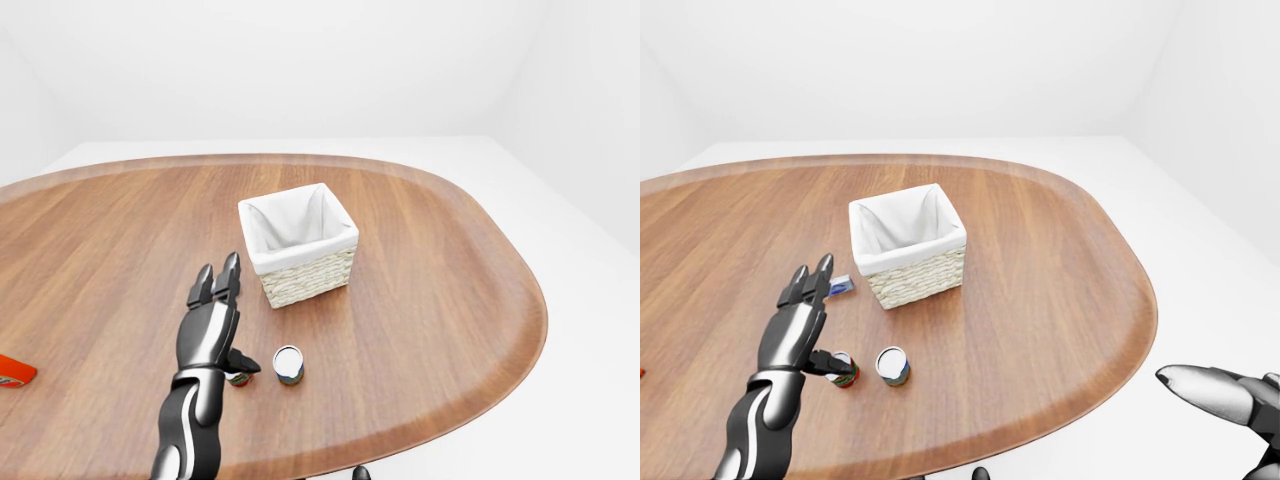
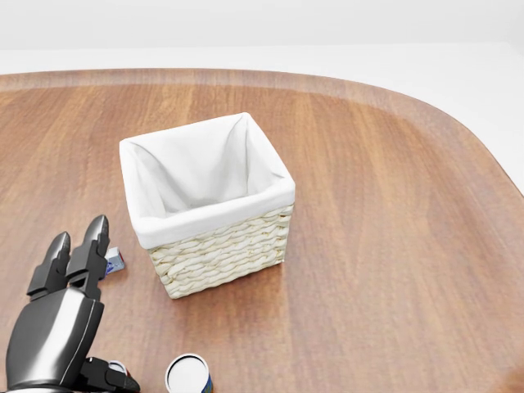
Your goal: Pick up the tomato sauce, and put it in the basket.
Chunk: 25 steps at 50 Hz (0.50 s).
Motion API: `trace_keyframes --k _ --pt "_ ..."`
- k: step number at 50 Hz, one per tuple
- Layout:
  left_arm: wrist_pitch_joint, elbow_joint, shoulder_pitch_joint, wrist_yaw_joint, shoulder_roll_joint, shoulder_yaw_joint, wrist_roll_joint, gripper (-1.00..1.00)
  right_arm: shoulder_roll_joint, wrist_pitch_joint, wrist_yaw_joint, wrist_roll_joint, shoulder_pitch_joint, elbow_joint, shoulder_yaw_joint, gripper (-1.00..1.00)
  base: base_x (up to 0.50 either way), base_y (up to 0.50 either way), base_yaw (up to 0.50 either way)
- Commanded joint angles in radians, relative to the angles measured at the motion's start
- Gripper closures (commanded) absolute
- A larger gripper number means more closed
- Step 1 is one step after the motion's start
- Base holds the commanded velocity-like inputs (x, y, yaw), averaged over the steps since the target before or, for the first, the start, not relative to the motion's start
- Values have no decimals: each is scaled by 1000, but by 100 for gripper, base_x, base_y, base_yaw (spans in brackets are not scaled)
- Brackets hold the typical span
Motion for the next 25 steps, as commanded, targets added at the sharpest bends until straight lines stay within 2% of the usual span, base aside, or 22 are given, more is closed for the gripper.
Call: trace_keyframes --k 1,14,19,20,25 --pt "0 55 35 -31 -6 -20 99 -100 16 0 18 -16 -9 0 -4 -100 0 0 0" --pt "0 106 51 -49 -1 -37 118 -100 33 0 31 -29 -14 0 -8 -100 0 0 0" --pt "0 152 48 -40 9 -34 142 -100 32 0 30 -26 -14 0 -11 -100 0 0 0" --pt "0 179 39 -17 15 -35 174 -100 34 0 32 -29 -13 0 -8 -100 0 0 0" --pt "0 254 27 2 21 -39 175 -100 34 0 34 -29 -9 0 -7 -100 0 0 0"
